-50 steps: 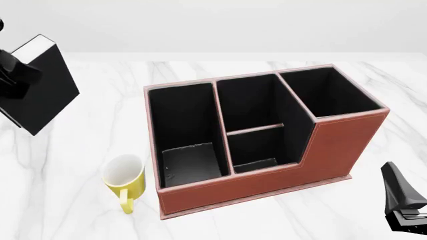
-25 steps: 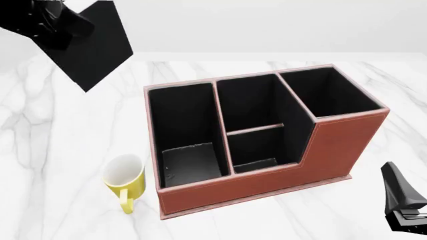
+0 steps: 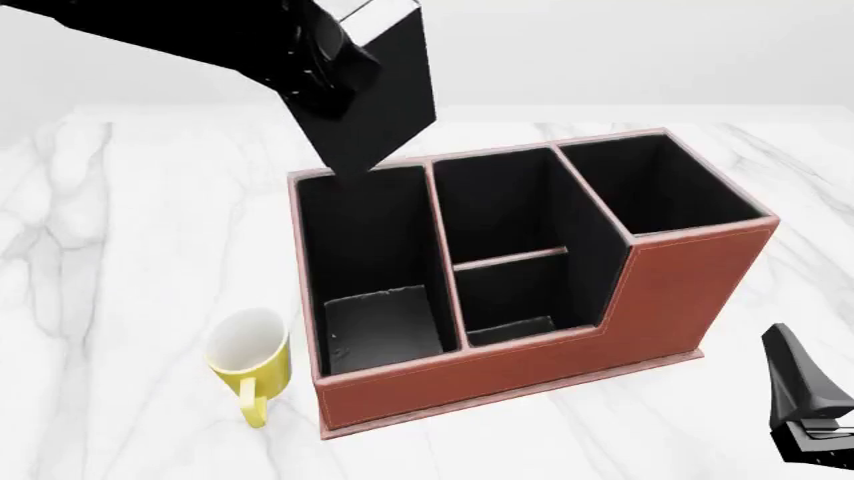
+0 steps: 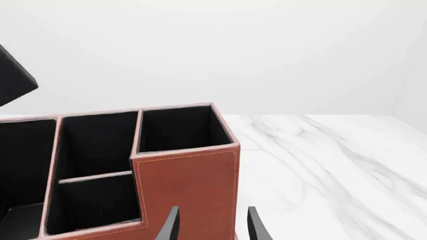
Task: Pick up the book and place it in the back compartment of the caddy.
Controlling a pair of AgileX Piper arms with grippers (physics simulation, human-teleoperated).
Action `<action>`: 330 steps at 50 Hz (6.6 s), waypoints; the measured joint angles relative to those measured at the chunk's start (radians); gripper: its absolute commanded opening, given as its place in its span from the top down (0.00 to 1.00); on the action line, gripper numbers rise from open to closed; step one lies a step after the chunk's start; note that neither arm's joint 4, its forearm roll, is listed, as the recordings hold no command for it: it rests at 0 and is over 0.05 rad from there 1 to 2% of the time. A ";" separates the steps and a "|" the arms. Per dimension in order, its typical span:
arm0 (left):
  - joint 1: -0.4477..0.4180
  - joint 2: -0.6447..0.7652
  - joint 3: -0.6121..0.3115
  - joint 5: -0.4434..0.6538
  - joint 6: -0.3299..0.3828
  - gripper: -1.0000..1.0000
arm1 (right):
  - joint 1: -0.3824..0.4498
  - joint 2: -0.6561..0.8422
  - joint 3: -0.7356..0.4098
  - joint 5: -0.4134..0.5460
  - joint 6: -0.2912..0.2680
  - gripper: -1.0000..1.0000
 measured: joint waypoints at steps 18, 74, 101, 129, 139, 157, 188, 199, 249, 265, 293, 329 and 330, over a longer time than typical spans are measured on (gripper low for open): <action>-0.107 0.054 0.080 -0.124 -0.051 1.00 | 0.000 0.000 0.000 0.000 0.000 0.00; -0.272 0.202 0.062 -0.170 -0.087 1.00 | 0.000 0.000 0.000 0.000 0.000 0.00; -0.267 0.250 0.107 -0.238 -0.100 1.00 | 0.000 0.000 0.000 0.000 0.000 0.00; -0.287 0.270 0.182 -0.301 -0.132 1.00 | 0.000 0.000 0.000 0.000 0.000 0.00; -0.287 0.288 0.178 -0.305 -0.133 1.00 | 0.000 0.000 0.000 0.000 0.000 0.00; -0.281 0.329 0.167 -0.309 -0.124 1.00 | 0.000 0.000 0.000 0.000 0.000 0.00; -0.282 0.357 0.161 -0.324 -0.086 0.00 | 0.000 0.000 0.000 0.000 0.000 0.00; -0.267 0.365 0.122 -0.313 -0.081 0.00 | 0.000 0.000 0.000 0.000 0.000 0.00; 0.044 -0.172 0.216 -0.460 0.024 0.00 | 0.000 0.000 0.000 0.000 0.000 0.00; 0.251 -0.501 0.635 -0.746 -0.041 0.00 | 0.000 0.000 0.000 0.000 0.000 0.00; 0.474 -0.808 1.348 -1.289 -0.289 0.00 | 0.000 0.000 0.000 0.000 0.000 0.00; 0.508 -0.908 1.518 -1.361 -0.405 0.00 | -0.114 0.178 -0.692 0.329 0.161 0.00; 0.507 -0.910 1.518 -1.359 -0.406 0.00 | -0.114 0.190 -0.743 0.350 0.163 0.00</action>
